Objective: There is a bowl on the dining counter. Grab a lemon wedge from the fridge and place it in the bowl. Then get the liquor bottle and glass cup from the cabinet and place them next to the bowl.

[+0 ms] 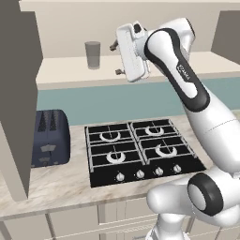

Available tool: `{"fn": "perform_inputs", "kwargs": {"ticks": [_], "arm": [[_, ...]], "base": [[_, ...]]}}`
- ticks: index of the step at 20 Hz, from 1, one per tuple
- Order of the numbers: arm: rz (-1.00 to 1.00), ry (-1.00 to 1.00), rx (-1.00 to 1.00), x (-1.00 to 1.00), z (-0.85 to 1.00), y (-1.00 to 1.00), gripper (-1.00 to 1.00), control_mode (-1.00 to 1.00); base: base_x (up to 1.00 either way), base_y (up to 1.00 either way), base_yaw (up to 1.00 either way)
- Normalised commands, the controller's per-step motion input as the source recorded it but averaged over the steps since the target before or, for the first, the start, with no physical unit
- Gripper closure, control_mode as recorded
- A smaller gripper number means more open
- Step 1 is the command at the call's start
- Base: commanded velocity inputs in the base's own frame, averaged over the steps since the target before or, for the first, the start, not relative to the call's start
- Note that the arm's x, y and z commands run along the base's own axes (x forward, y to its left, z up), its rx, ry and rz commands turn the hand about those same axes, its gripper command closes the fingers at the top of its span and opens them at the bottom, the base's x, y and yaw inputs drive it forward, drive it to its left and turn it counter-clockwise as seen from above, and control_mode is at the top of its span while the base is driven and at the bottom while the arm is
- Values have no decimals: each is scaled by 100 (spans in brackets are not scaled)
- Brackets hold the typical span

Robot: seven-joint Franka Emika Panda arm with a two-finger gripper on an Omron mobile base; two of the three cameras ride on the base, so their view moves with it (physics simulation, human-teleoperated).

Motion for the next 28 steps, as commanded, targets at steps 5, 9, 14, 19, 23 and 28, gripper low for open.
{"fn": "perform_inputs", "kwargs": {"ticks": [5,9,14,19,23,28], "arm": [[1,-3,0,21,0,-3,-100,-100],[0,0,-1,19,1,-3,-100,-100],[0,-2,0,11,9,-10,-100,-100],[0,-5,0,6,10,-8,-100,-100],[0,-4,-2,12,0,-2,-100,-100],[0,-1,-1,26,0,0,-100,-100]], "base": [[0,0,0],[0,0,0],[0,0,0],[0,0,0],[0,0,0],[0,0,0]]}}
